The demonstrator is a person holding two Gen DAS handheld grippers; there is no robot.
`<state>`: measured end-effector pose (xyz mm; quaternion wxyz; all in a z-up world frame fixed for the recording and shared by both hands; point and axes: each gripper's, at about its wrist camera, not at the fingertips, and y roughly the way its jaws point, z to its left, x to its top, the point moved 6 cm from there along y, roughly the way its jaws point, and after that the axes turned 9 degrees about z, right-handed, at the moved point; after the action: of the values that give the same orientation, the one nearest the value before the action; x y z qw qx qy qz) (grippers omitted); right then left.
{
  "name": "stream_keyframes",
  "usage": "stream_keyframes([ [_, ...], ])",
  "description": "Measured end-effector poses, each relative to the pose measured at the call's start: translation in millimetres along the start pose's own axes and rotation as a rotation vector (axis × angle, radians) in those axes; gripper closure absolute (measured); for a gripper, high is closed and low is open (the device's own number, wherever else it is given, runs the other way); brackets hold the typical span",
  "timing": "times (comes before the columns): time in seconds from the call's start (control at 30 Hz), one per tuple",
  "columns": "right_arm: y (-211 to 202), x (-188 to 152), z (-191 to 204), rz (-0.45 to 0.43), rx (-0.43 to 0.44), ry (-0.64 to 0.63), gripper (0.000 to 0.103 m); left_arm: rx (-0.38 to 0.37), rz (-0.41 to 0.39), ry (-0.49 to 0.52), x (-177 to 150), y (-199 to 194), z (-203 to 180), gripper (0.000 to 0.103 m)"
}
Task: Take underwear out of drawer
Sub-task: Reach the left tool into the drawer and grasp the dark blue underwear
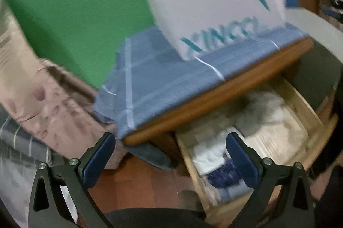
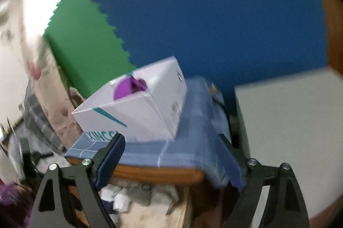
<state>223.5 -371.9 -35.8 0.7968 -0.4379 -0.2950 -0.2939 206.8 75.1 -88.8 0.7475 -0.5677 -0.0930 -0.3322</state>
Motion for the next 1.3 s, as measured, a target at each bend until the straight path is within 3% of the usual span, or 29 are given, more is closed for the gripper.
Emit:
stream_keyframes([
  [0.13,-0.1,-1.6,3.0,-0.006,0.035,-0.007,0.015,-0.079,0.065,0.125,0.2,13.6,-38.5,0.002],
  [0.23,-2.5,-2.0,3.4,-0.006,0.058,-0.005,0.015,-0.11,0.158,0.24,-2.3,36.4,-66.2,0.014],
  [0.3,-3.8,-3.6,0.2,-0.008,0.064,-0.005,0.015,-0.125,0.247,0.293,-7.3,56.0,-78.6,0.03],
  [0.37,-5.5,-4.3,-2.2,-0.011,0.071,0.001,0.015,-0.15,0.338,0.311,-12.0,78.9,-87.5,0.044],
  [0.43,-6.6,-4.2,-4.6,-0.016,0.082,0.01,0.015,-0.17,0.421,0.286,-15.8,100.0,-88.8,0.046],
  [0.57,-8.6,-3.8,-9.7,-0.021,0.106,0.036,0.015,-0.236,0.518,0.204,-23.7,126.4,-91.7,0.046],
  [0.8,-6.7,-4.3,-9.5,-0.011,0.124,0.04,0.015,-0.192,0.601,0.249,-44.7,151.6,-106.9,0.046],
  [0.97,-7.5,-4.2,-11.7,-0.015,0.141,0.057,0.015,-0.194,0.656,0.229,-54.7,168.0,-105.7,0.045],
  [1.13,-8.2,-3.1,-18.1,-0.023,0.158,0.09,0.015,-0.251,0.689,0.163,-61.1,179.8,-98.9,0.045],
  [1.2,-8.5,-3.0,-19.5,-0.024,0.16,0.096,0.015,-0.269,0.701,0.133,-64.6,182.4,-96.0,0.054],
  [1.27,-8.2,-3.1,-20.7,-0.024,0.157,0.1,0.015,-0.274,0.704,0.113,-66.8,183.5,-92.3,0.085],
  [1.3,-7.8,-3.1,-21.1,-0.023,0.156,0.102,0.015,-0.256,0.696,0.119,-67.7,181.4,-91.6,0.085],
])
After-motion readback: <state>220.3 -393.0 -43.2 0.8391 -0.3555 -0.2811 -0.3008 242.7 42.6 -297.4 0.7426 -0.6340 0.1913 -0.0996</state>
